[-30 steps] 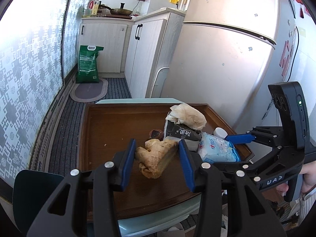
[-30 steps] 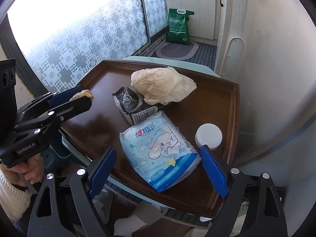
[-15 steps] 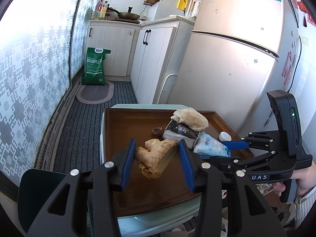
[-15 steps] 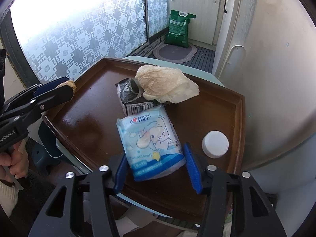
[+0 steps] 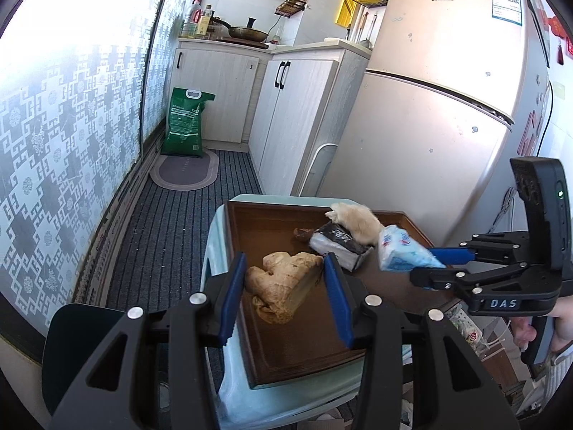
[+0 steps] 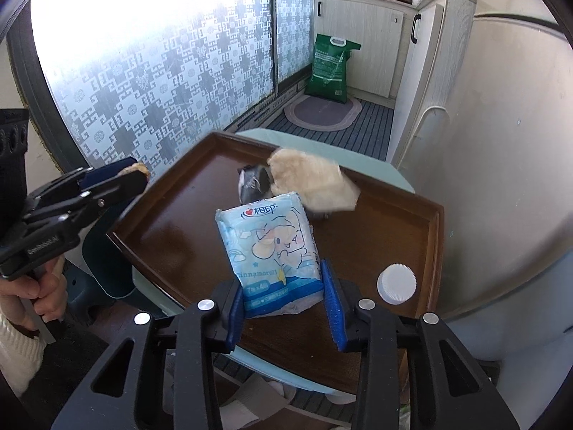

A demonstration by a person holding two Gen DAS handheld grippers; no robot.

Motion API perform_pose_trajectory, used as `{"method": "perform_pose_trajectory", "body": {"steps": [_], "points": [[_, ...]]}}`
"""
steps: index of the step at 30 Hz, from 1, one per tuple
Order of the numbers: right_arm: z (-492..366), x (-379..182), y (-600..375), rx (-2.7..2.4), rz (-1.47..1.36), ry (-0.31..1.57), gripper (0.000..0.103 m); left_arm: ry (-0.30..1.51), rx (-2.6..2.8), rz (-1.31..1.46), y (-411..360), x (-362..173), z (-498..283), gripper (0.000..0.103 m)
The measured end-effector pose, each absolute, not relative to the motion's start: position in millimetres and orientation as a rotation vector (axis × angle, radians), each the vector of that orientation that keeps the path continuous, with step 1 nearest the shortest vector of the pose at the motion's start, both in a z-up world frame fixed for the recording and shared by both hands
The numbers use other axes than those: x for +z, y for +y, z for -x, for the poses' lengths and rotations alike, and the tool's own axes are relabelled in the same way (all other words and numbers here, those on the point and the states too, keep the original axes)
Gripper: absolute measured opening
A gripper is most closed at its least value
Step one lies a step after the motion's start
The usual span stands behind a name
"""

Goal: Collect trash
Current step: 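Lift and carry the ginger piece and wet-wipe pack over the teal bin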

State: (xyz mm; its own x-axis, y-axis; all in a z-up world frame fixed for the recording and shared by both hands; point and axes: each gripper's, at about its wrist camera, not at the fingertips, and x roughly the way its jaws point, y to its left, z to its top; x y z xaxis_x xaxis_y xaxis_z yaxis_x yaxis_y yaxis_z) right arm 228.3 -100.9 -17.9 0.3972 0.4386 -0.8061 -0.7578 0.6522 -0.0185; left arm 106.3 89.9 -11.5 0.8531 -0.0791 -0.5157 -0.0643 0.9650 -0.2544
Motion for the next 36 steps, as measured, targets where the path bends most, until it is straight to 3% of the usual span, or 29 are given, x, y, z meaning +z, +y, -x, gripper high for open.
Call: {"method": "perform_pose_trajectory", "body": {"steps": [36], "points": [[-167,12,34,1.029,0.441,0.787,0.039,0.674,0.193,0.265,193,-46,-54,0.047]]}}
